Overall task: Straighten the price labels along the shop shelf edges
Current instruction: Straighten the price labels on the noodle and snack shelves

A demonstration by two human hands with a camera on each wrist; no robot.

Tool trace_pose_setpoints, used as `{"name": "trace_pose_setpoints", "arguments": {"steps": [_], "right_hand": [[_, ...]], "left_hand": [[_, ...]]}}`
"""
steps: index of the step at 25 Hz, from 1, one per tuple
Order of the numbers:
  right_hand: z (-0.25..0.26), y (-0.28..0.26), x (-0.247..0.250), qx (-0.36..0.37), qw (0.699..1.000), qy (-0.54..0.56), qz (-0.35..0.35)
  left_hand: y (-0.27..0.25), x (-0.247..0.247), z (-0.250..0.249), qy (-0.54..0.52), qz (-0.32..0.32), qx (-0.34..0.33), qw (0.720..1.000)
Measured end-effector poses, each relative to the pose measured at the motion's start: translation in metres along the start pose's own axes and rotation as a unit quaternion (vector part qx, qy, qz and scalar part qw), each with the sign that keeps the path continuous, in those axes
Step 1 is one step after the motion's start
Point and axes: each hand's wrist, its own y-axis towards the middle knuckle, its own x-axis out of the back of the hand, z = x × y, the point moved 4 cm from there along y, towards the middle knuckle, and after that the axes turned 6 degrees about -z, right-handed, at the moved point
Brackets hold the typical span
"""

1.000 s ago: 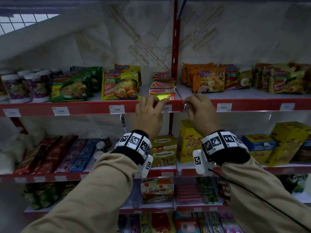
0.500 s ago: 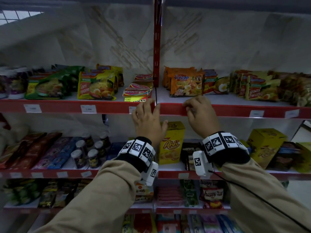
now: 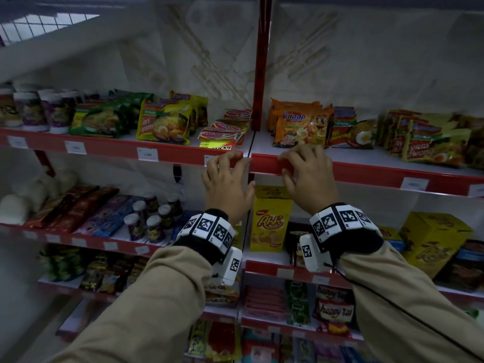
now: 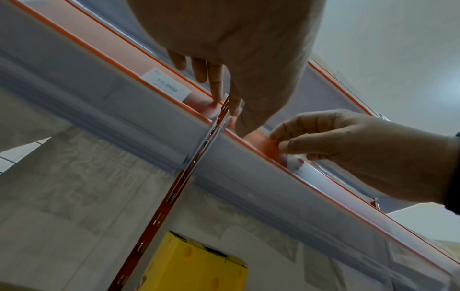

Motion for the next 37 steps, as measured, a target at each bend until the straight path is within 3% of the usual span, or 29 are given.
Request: {"name": "trace_pose_setpoints", "arguments": {"steps": [5, 8, 11, 13, 17, 22, 28, 33, 37], "right_hand": [[-0.02, 0.004, 0.008, -0.028, 0.999, -0.027, 0.013], [-0.03, 0.001, 0.011, -0.04, 0.999, -0.011, 0.02], [-0.035, 0.002, 0.013, -0.034, 0.999, -0.001, 0.027], [-0.037, 0.004, 0.014, -0.024, 0.999, -0.002, 0.034], [-0.036, 0.004, 0.014, -0.005, 1.0, 0.002, 0.028], [-0.033, 0.002, 0.015, -0.005, 1.0, 0.007, 0.022], [-0.036, 0.006, 0.015, -0.008, 0.999, -0.006, 0.05], [-0.032, 0.007, 0.01, -0.007, 0.995, -0.032, 0.091], [-0.038, 0.013, 0.018, -0.066, 0.992, 0.07, 0.08]], "left_hand": [[0.005, 0.004, -0.014, 0.001, -0.028, -0.013, 1.0], [0.009, 0.002, -0.04, -0.006, -0.016, -0.092, 0.996], [0.011, -0.009, -0.062, 0.003, 0.04, -0.177, 0.983], [0.013, -0.012, -0.067, 0.012, 0.054, -0.202, 0.978], [0.024, -0.01, -0.068, -0.005, 0.015, -0.214, 0.977], [0.037, -0.018, -0.067, -0.026, 0.026, -0.186, 0.982], [0.037, -0.015, -0.068, -0.024, -0.026, -0.206, 0.978], [0.035, -0.016, -0.07, -0.011, -0.013, -0.193, 0.981], [0.033, -0.018, -0.068, -0.012, -0.001, -0.175, 0.984]]}}
